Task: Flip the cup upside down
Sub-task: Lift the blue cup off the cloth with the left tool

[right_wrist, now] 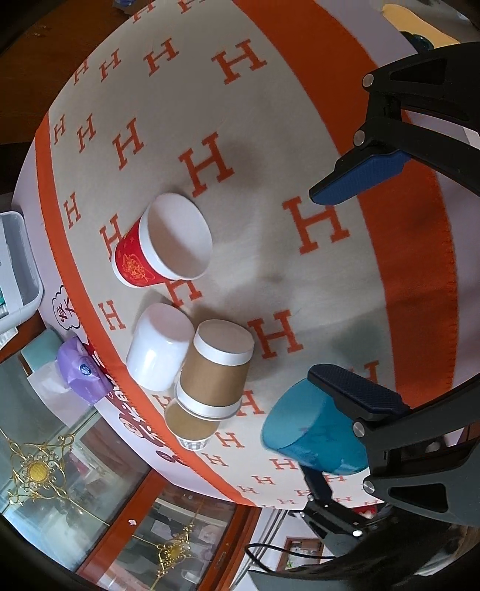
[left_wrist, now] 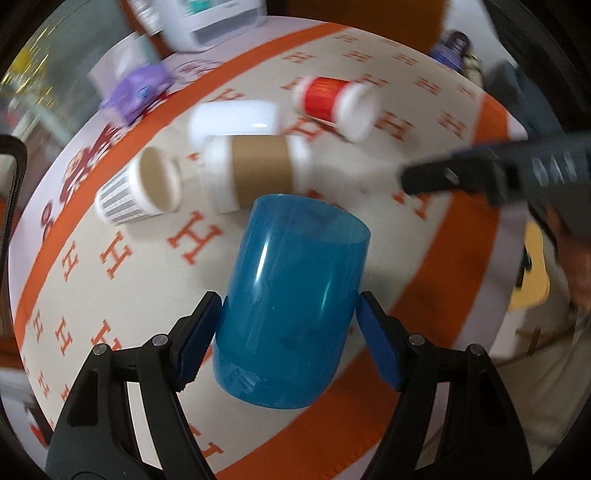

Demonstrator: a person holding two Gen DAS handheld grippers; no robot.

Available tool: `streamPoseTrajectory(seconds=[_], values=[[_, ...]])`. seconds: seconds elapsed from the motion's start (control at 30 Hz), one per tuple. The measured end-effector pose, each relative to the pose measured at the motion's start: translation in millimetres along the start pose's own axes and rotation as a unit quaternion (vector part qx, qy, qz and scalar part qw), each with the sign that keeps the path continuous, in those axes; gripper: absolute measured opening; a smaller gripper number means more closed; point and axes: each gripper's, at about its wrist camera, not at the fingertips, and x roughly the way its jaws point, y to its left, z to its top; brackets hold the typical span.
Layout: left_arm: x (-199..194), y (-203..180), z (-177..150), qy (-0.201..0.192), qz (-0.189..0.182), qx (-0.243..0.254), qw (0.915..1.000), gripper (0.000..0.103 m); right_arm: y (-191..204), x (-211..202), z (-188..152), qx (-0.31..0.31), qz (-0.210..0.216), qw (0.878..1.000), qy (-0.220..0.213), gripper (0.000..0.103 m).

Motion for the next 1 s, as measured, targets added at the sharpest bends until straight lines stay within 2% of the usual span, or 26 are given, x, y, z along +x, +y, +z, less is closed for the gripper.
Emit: streamPoseTrajectory(seconds=[0.23,0.37,0.53,0.67,0.87,1.0], values=[[7,-44,-14,-0.007,-0.012,0.113,0.9935,0.073,-17,2,-15,-0.006,-0.019,1.000,0.020,0.090],[18,-55,-18,0.006,-0.012,0.159,0.9871,0.073,-31,9,-27,-0.003,-0.023,0.999,0.041,0.090],[28,-57,-17,0.016,-0.012,0.190,0.9816,0.074,-43,15,-36,-0.001,-0.023,0.998,0.053,0.090],[31,-54,-12,0.025,-0.023,0.189,0.9814,0.074,-46,14,-39,-0.006,-0.023,0.998,0.055,0.090],[34,-41,-4,0.051,-0.051,0.158,0.9848,0.074,-48,11,-39,-0.008,-0.022,0.998,0.056,0.090],[32,-38,-3,0.061,-0.052,0.144,0.9862,0.074,-47,8,-37,-0.013,-0.018,0.998,0.054,0.090]])
